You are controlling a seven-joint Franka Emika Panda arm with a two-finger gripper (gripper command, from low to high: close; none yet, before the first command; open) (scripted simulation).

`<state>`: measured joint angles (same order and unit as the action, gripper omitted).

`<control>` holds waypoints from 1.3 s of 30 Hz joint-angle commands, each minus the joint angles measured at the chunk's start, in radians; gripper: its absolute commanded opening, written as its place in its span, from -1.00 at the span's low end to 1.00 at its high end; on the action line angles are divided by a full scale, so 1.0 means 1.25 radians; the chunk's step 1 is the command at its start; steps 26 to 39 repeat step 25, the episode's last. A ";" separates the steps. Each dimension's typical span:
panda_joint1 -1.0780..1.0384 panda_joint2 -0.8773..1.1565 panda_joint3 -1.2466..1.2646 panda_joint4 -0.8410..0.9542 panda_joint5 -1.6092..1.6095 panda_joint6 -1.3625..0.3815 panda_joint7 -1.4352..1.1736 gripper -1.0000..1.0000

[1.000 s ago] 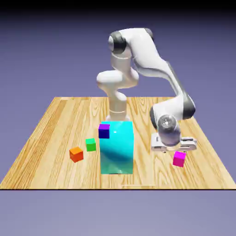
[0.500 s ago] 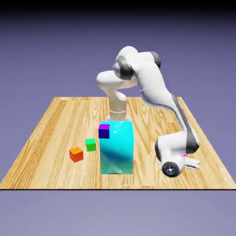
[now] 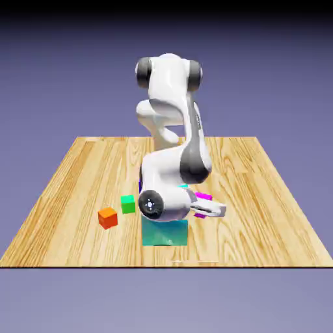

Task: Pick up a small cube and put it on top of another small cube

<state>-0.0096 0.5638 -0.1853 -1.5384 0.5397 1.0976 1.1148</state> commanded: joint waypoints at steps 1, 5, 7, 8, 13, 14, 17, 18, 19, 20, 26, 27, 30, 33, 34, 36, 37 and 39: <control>-0.020 -0.015 -0.020 0.014 -0.008 -0.035 -0.007 -1.00; -0.115 -0.056 -0.073 0.053 -0.038 -0.171 0.000 -1.00; -0.131 -0.047 -0.060 0.047 -0.043 -0.179 0.022 -1.00; -0.125 -0.058 -0.059 0.018 -0.045 -0.161 0.018 -1.00; -0.097 -0.114 -0.055 -0.126 -0.056 -0.070 0.001 -1.00; -0.091 -0.125 -0.055 -0.155 -0.058 -0.051 -0.002 -1.00; -0.090 -0.127 -0.055 -0.159 -0.058 -0.049 -0.003 1.00; -0.096 -0.115 -0.055 -0.130 -0.056 -0.067 0.001 1.00; -0.101 -0.104 -0.056 -0.101 -0.054 -0.085 0.004 1.00; -0.107 -0.093 -0.057 -0.073 -0.052 -0.104 0.008 1.00; -0.131 -0.047 -0.060 0.047 -0.043 -0.179 0.022 1.00; -0.131 -0.047 -0.060 0.047 -0.043 -0.179 0.022 1.00; -0.131 -0.047 -0.060 0.047 -0.043 -0.179 0.022 1.00; -0.131 -0.047 -0.060 0.047 -0.043 -0.179 0.022 1.00; -0.131 -0.047 -0.060 0.047 -0.043 -0.179 0.022 1.00; -0.131 -0.047 -0.060 0.047 -0.043 -0.179 0.022 1.00; -0.131 -0.047 -0.060 0.047 -0.043 -0.179 0.022 1.00; -0.131 -0.047 -0.060 0.047 -0.043 -0.179 0.022 1.00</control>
